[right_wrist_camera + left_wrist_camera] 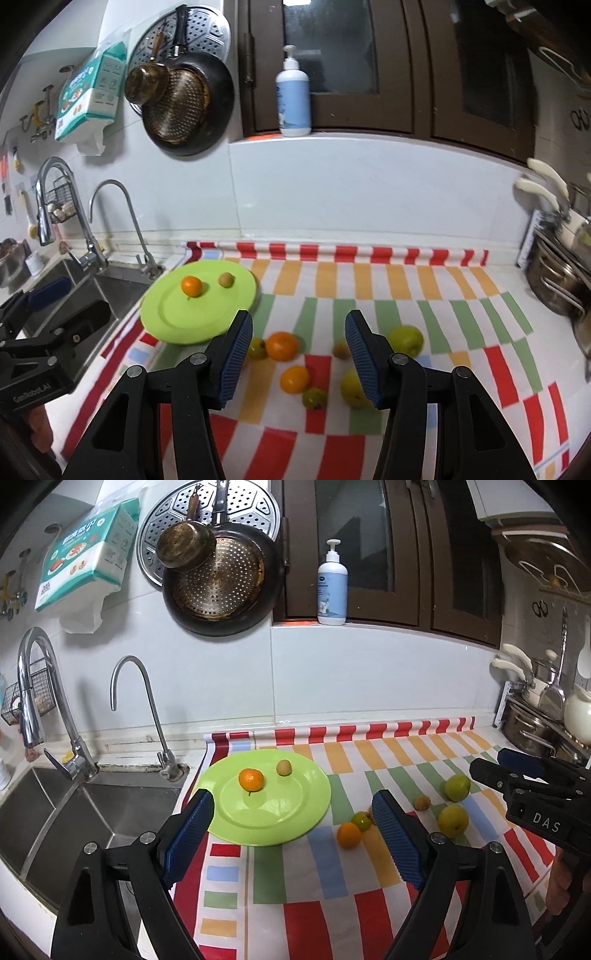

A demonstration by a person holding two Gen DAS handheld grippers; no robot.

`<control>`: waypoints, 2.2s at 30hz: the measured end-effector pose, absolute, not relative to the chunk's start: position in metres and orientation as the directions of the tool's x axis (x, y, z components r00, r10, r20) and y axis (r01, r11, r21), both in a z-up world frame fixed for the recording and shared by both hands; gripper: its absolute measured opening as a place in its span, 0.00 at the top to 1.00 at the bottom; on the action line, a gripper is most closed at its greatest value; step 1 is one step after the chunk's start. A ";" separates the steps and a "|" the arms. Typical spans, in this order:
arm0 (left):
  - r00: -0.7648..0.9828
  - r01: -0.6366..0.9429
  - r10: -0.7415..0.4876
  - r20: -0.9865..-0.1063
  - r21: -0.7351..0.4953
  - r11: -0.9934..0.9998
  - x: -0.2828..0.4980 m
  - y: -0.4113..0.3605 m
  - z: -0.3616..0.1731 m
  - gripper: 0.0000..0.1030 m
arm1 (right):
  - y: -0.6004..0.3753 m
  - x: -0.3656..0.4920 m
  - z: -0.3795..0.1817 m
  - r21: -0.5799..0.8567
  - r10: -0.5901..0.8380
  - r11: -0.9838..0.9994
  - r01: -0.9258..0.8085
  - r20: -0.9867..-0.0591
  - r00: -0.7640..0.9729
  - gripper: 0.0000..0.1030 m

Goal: Organize fruits
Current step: 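Move both tools back toward the remaining fruits on the cloth, then grasp a large orange with the left tool while the right grasps a green citrus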

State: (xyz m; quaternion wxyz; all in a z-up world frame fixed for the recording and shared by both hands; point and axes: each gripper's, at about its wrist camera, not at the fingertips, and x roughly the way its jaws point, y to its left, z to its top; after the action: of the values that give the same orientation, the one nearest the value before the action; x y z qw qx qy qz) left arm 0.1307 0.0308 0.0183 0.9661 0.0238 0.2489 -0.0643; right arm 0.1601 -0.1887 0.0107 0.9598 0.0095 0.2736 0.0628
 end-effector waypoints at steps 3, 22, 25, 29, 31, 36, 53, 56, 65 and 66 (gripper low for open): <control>0.864 0.147 -0.113 -0.491 0.032 0.989 0.129 0.025 0.009 0.15 | -0.196 0.155 0.003 0.048 0.100 0.995 -0.087 -0.533 0.840 0.48; 0.804 0.245 -0.175 -0.569 0.048 0.968 0.135 0.006 -0.044 0.16 | -0.198 0.142 -0.060 0.011 0.083 0.995 -0.099 -0.636 0.768 0.48; 0.800 0.257 -0.186 -0.570 0.045 0.965 0.142 0.004 -0.049 0.20 | -0.194 0.150 -0.067 0.004 0.090 0.993 -0.115 -0.648 0.757 0.48; 0.785 0.283 -0.201 -0.587 0.050 0.958 0.156 -0.001 -0.058 0.26 | -0.192 0.161 -0.077 0.017 0.105 0.992 -0.127 -0.672 0.733 0.48; 0.776 0.293 -0.208 -0.595 0.049 0.955 0.163 -0.003 -0.061 0.28 | -0.192 0.166 -0.082 0.034 0.121 0.990 -0.134 -0.686 0.717 0.48; 0.745 0.330 -0.227 -0.628 0.050 0.943 0.184 -0.012 -0.073 0.32 | -0.190 0.180 -0.093 0.045 0.132 0.989 -0.143 -0.711 0.690 0.49; 0.658 0.378 -0.247 -0.712 0.029 0.925 0.231 -0.038 -0.104 0.53 | -0.196 0.211 -0.119 0.090 0.164 0.985 -0.146 -0.754 0.636 0.62; 0.637 0.386 -0.242 -0.731 0.032 0.922 0.236 -0.041 -0.110 0.60 | -0.197 0.213 -0.119 0.094 0.166 0.985 -0.146 -0.755 0.634 0.64; 0.621 0.397 -0.250 -0.743 0.023 0.917 0.236 -0.043 -0.112 0.68 | -0.197 0.213 -0.119 0.093 0.171 0.983 -0.155 -0.757 0.631 0.71; 0.623 0.398 -0.252 -0.741 0.023 0.917 0.234 -0.043 -0.111 0.68 | -0.198 0.212 -0.118 0.094 0.171 0.984 -0.154 -0.754 0.634 0.71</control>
State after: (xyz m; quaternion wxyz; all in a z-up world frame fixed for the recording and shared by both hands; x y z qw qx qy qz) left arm 0.2339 -0.0425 -0.1106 0.8960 0.0925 0.3948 -0.1812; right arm 0.2124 -0.1979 -0.1182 0.9038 0.0103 0.4183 0.0899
